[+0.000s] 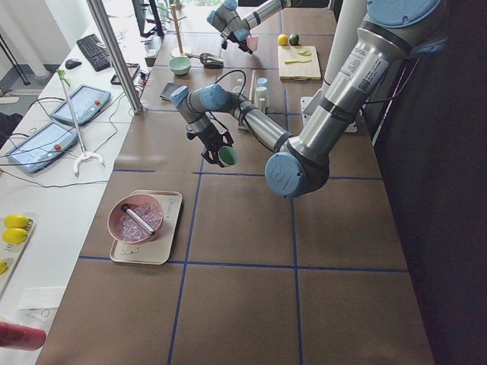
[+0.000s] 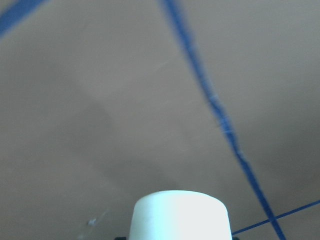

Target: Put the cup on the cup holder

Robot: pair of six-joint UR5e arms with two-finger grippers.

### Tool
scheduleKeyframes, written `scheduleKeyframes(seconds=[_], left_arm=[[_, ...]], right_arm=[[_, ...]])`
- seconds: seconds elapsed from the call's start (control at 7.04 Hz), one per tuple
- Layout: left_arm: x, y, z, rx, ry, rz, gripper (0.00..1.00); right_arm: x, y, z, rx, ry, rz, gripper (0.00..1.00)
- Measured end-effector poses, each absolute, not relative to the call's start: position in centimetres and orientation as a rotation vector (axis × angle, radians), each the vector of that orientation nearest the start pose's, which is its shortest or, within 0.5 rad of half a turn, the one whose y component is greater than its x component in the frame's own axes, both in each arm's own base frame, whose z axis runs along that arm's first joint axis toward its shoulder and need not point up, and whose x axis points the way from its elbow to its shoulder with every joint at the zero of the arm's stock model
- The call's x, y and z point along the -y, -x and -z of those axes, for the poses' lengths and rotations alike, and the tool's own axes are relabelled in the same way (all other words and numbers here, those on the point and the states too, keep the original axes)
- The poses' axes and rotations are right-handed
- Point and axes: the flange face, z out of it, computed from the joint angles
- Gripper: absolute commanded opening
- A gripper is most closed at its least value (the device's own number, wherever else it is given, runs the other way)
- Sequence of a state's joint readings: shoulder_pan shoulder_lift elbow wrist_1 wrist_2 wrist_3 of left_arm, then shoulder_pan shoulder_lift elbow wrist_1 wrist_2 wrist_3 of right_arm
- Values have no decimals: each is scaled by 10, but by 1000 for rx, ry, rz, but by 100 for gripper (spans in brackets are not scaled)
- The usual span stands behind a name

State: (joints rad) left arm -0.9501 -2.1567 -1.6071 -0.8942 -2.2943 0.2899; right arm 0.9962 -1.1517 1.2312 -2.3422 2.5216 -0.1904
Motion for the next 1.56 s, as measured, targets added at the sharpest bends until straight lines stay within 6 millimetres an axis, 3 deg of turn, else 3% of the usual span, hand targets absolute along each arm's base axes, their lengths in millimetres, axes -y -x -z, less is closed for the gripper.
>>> scheduleKeyframes(seconds=[0.28,0.43,0.71,0.99,1.28,1.56], left_arm=[[574,-322,-311,-754,24,-899,6],[577,-323,-296,-766,-39,-919,6],[582,-321,-286,-791,-173,-955,6],[592,-301,-270,-814,-372,-974,7],[581,-296,-236,-887,-572,-907,7],[556,-306,-199,-992,-729,-867,7]], right_arm=[[553,292,-601,784,768,362,0],[565,294,-584,789,744,353,0],[591,294,-553,800,666,313,0],[613,278,-516,835,544,281,0],[630,267,-481,871,419,226,0],[638,271,-465,902,319,207,0]])
